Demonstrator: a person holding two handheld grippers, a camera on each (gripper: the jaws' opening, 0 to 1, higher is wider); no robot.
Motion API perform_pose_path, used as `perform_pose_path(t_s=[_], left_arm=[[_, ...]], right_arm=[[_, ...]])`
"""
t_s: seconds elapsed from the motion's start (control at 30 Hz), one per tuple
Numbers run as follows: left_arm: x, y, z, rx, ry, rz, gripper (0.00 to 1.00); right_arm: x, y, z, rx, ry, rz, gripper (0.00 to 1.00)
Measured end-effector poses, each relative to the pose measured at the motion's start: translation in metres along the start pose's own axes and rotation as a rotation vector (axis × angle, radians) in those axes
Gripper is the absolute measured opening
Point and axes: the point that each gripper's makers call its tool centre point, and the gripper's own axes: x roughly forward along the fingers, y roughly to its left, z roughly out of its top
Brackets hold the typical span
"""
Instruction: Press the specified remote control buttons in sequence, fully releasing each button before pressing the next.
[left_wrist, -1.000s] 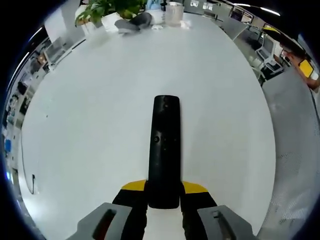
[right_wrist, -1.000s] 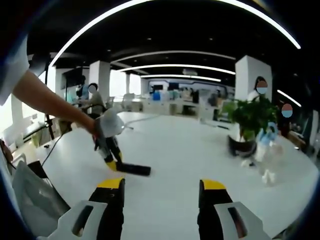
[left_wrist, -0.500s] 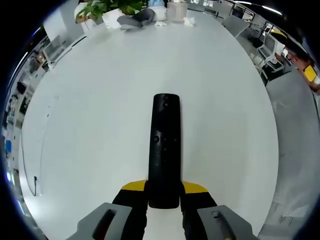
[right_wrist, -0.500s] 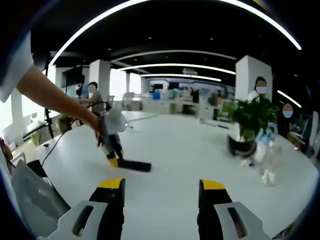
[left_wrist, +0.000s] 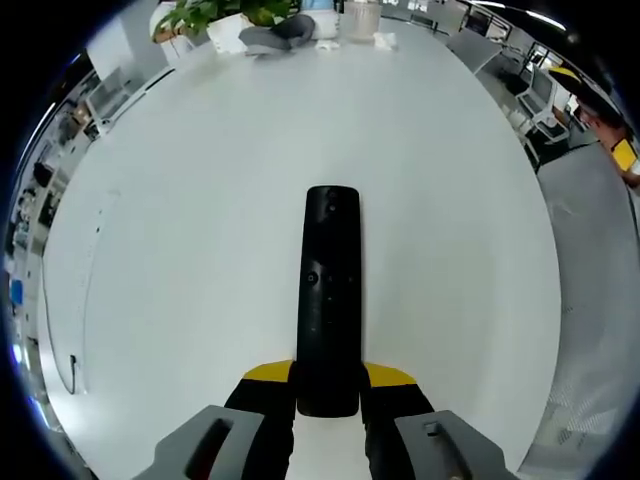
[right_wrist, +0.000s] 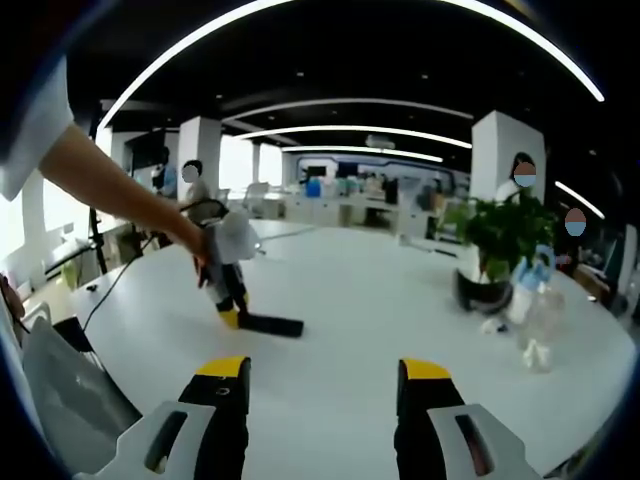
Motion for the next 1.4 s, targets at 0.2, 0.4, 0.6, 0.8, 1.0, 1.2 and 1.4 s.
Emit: perform_pose_path(t_s=[0.2,0.4,0.6,0.8,1.0,1.2,1.4], left_arm=[[0.0,0.005,0.001,0.0,0.005,-0.001,0.24],[-0.001,0.009,0.001,0.007,0.011,-0.004,0.24],[-0.001,0.013,0.002,0.013,0.018,-0.007,0.24],[0.0,0.021,0.004,0.034,0.038,-0.012,0.24],[0.001,0.029,0.005,0.044,0.058,-0.014,0.24],[0.001,0.036,0.006,0.078,0.083,-0.022,0.25],[0.001,0.041,0.007,0.135,0.119,-0.031,0.25]], right_arm=[[0.0,0.0,-0.001,-0.004,0.003,-0.002,0.57],[0.001,0.0,-0.001,-0.007,0.007,-0.002,0.57],[0.001,0.0,-0.002,-0.013,0.014,-0.004,0.56],[0.002,0.002,-0.004,-0.024,0.027,-0.001,0.56],[0.003,0.002,-0.006,-0.025,0.037,-0.002,0.56],[0.003,0.003,-0.008,-0.035,0.049,-0.001,0.56],[0.004,0.002,-0.01,-0.038,0.058,-0.006,0.56]])
